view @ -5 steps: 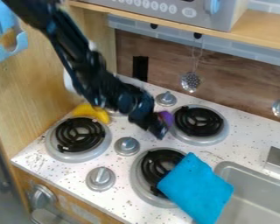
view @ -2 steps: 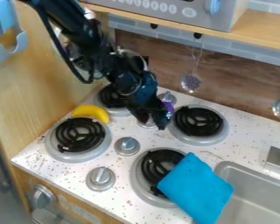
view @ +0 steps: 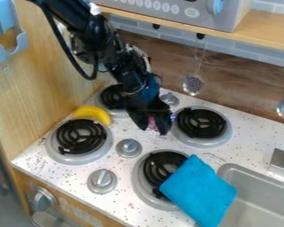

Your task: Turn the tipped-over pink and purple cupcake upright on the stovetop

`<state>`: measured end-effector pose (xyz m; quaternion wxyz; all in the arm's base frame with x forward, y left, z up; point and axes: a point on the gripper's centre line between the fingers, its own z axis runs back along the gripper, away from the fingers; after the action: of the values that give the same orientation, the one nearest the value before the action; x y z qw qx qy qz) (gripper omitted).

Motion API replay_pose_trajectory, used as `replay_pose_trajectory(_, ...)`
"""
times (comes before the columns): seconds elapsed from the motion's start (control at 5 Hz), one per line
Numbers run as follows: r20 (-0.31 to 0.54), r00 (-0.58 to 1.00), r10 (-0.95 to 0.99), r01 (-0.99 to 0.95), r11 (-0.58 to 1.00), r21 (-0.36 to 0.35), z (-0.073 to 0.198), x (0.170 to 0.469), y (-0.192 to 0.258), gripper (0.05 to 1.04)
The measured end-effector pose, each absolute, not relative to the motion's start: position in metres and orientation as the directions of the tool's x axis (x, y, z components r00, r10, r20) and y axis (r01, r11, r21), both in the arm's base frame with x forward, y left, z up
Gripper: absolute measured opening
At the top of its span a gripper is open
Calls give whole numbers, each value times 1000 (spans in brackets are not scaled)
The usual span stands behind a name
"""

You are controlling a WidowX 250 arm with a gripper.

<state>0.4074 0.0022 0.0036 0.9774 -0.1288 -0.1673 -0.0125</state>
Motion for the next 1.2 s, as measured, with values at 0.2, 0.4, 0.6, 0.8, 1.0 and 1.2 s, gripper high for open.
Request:
replay_pose_trajectory(0.2,281,959,35,31,973,-227,-5,389,6,844)
replay_pose_trajectory(0.4,297,954,32,35,976,-217,3,375,5,843)
replay_pose_trajectory(0.6,297,953,64,6,974,-228,13,368,4,843)
replay_pose_trajectory(0.8,233,961,151,-89,962,-258,20,367,3,844)
replay_pose_trajectory(1.0,116,955,273,-231,930,-287,18,371,2,844)
replay_pose_trajectory(1.2,27,938,345,-319,893,-318,15,375,-2,844)
